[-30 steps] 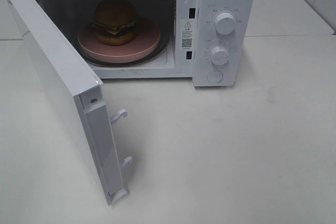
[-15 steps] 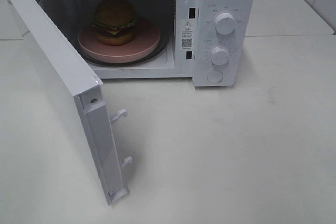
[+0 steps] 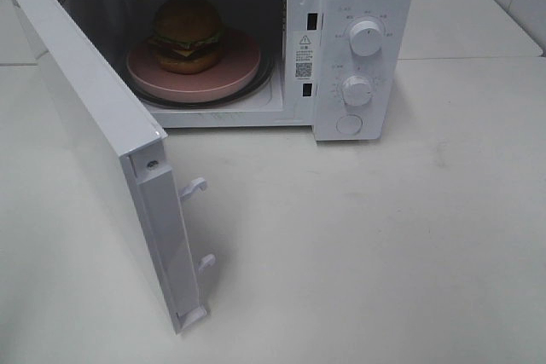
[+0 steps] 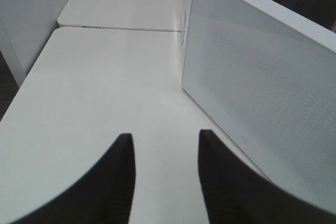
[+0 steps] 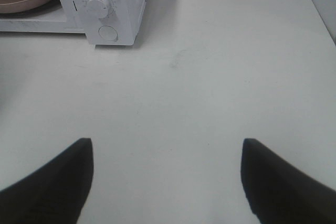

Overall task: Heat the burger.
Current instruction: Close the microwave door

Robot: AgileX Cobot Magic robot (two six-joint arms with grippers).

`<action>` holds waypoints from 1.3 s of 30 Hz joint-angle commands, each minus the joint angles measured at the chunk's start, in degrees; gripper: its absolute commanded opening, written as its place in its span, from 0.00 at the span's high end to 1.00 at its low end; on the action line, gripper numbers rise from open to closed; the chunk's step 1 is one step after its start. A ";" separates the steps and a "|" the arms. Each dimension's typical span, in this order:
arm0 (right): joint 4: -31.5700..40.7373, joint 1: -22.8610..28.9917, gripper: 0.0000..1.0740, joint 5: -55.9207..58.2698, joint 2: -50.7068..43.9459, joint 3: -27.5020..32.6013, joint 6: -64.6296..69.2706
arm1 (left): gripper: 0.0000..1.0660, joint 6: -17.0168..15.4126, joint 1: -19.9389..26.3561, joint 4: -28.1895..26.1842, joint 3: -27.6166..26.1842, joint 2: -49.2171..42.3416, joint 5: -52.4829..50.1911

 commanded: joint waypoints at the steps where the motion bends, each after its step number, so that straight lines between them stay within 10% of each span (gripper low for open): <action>1: -0.17 -0.46 0.29 0.06 -1.72 0.11 -0.57 | 0.91 -0.29 -0.23 -0.63 -0.40 3.78 -2.69; 24: -0.23 -0.46 0.29 0.06 -1.72 0.11 -0.34 | 1.00 -0.29 -0.23 -0.69 18.96 19.19 -53.06; 39: -0.46 -0.46 0.29 0.06 -1.72 0.11 -0.17 | 1.00 -4.58 -0.23 6.47 21.60 37.76 -71.91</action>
